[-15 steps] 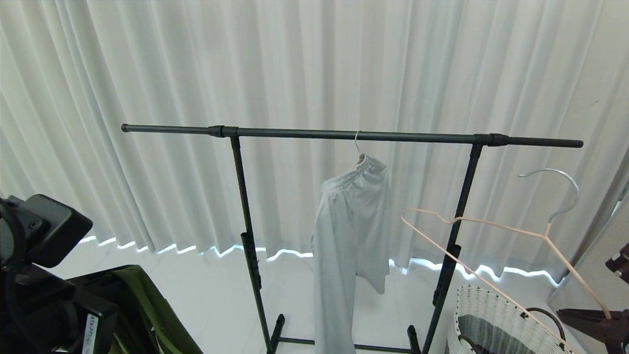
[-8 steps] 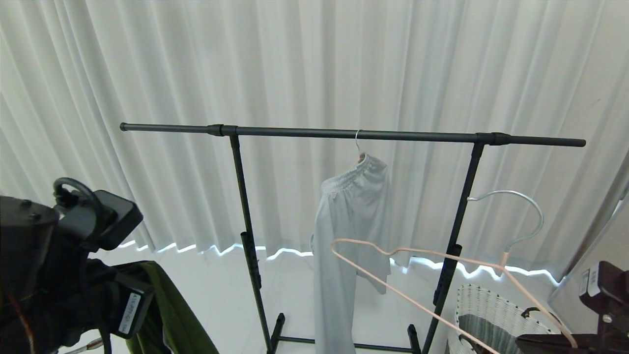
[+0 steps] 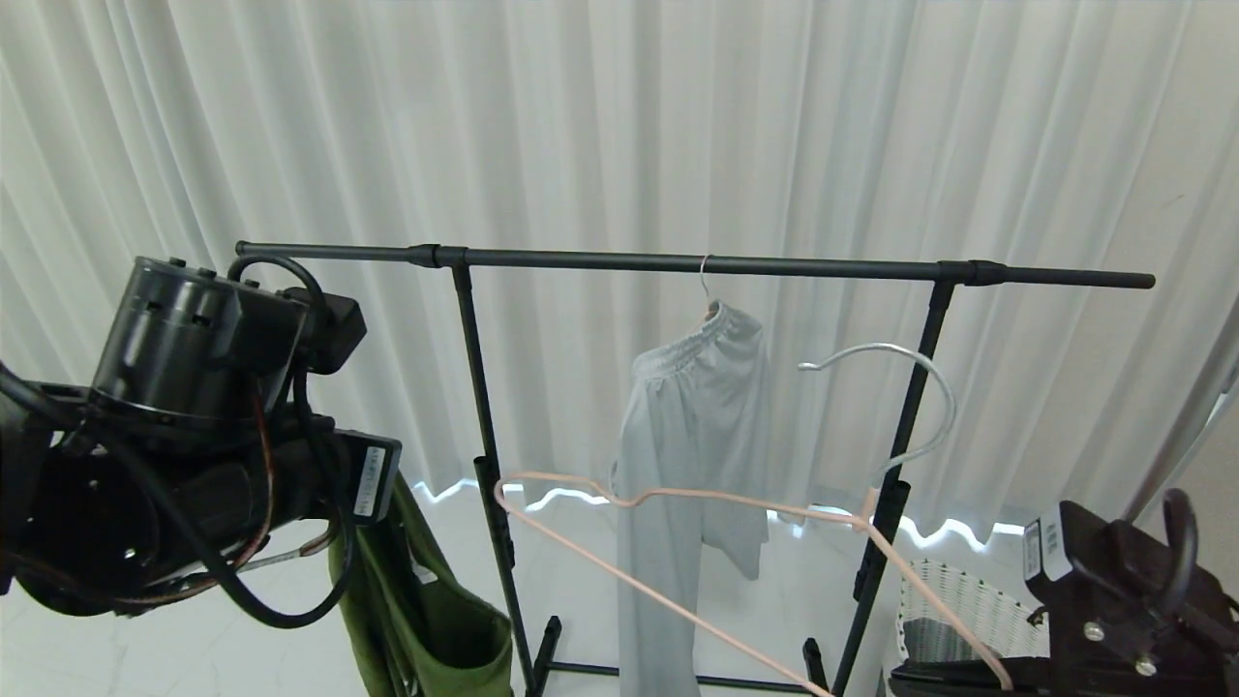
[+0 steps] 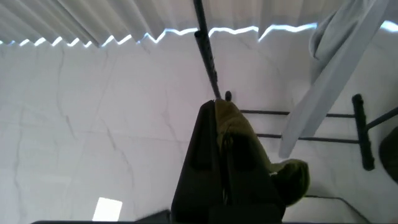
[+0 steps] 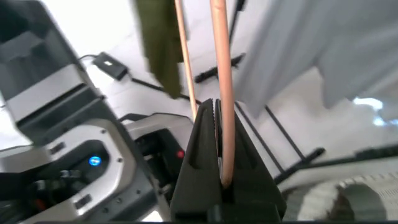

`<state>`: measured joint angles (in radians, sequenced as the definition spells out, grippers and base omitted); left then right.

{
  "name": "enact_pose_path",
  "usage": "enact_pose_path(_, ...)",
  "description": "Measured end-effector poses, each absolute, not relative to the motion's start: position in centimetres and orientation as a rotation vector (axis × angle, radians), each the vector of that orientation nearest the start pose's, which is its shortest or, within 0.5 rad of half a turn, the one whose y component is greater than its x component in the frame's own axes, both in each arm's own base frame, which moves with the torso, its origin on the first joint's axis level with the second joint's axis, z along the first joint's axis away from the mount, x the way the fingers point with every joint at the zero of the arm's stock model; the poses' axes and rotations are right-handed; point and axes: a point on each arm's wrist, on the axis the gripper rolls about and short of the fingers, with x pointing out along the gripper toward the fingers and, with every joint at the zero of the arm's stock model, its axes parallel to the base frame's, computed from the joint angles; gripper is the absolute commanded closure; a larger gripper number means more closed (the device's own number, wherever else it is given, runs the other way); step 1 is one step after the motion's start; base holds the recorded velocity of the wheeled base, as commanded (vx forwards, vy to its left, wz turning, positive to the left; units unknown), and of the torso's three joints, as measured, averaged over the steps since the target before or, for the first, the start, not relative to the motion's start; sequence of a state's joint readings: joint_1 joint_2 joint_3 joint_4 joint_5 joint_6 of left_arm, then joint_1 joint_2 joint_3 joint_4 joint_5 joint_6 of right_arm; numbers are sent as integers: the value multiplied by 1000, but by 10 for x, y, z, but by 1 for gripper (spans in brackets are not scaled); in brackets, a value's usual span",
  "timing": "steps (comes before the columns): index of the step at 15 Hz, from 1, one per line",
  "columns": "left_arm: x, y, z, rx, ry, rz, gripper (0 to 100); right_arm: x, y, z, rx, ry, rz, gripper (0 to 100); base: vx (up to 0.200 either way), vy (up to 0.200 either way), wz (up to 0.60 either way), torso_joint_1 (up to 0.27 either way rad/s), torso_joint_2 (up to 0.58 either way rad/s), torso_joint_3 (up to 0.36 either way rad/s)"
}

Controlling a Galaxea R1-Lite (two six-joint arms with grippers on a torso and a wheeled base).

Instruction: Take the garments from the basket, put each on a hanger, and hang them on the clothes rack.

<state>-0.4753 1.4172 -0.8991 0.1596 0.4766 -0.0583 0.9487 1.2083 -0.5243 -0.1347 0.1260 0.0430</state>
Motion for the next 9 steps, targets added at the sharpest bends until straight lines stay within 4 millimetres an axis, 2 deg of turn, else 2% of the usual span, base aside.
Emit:
enact_pose_path(4, 215, -103, 225, 191, 566, 17, 100, 95, 151, 170, -179, 576, 1063, 100, 0, 0, 0, 0, 0, 0)
enact_pose_path(9, 208, -123, 232, 150, 536, -56, 100, 111, 174, 169, -115, 529, 1025, 100, 0, 0, 0, 0, 0, 0)
